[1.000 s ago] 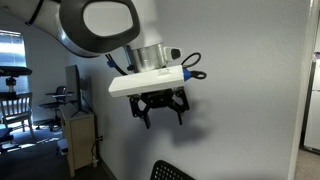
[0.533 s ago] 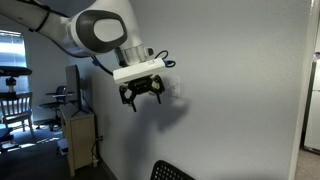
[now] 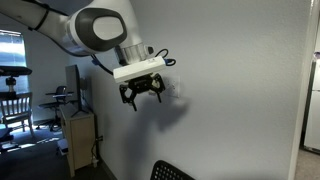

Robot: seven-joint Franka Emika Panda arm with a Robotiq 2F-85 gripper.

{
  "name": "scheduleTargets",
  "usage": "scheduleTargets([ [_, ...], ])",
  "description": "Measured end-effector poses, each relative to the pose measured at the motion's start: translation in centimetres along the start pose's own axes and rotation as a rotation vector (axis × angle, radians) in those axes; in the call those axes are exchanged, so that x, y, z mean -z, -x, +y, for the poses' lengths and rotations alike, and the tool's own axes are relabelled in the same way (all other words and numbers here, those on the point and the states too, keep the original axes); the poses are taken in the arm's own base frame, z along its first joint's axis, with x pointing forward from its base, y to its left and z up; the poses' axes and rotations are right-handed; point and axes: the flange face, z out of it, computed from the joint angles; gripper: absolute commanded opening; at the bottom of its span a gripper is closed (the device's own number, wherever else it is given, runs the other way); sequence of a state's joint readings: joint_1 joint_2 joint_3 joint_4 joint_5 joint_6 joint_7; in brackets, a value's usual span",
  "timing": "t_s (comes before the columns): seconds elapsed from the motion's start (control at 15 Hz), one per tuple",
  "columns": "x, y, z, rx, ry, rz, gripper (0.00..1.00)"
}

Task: Turn off the right light switch

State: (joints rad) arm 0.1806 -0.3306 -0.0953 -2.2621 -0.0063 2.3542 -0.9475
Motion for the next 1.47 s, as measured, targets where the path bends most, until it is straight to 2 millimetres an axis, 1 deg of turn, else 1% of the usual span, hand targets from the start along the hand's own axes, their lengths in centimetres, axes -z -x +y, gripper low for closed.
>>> scheduleTargets([
  [0.2,0.2,-1.3,0.3,0.096,0.009,0.012,1.00],
  [0.33,-0.3,-3.1,1.2,0.201,0.010,0.022,1.00],
  [0.67,-2.9,-8.5,4.0,0.435,0.026,0.067,1.00],
  [0.8,-3.8,-10.5,5.0,0.477,0.060,0.085,1.00],
  [0.93,-4.5,-12.0,5.9,0.485,0.103,0.108,1.00],
  [1.07,-4.8,-12.9,6.6,0.491,0.140,0.125,1.00],
  [1.27,-4.8,-13.4,7.3,0.502,0.192,0.115,1.00],
  [1.47,-4.5,-13.8,7.3,0.489,0.228,0.075,1.00],
])
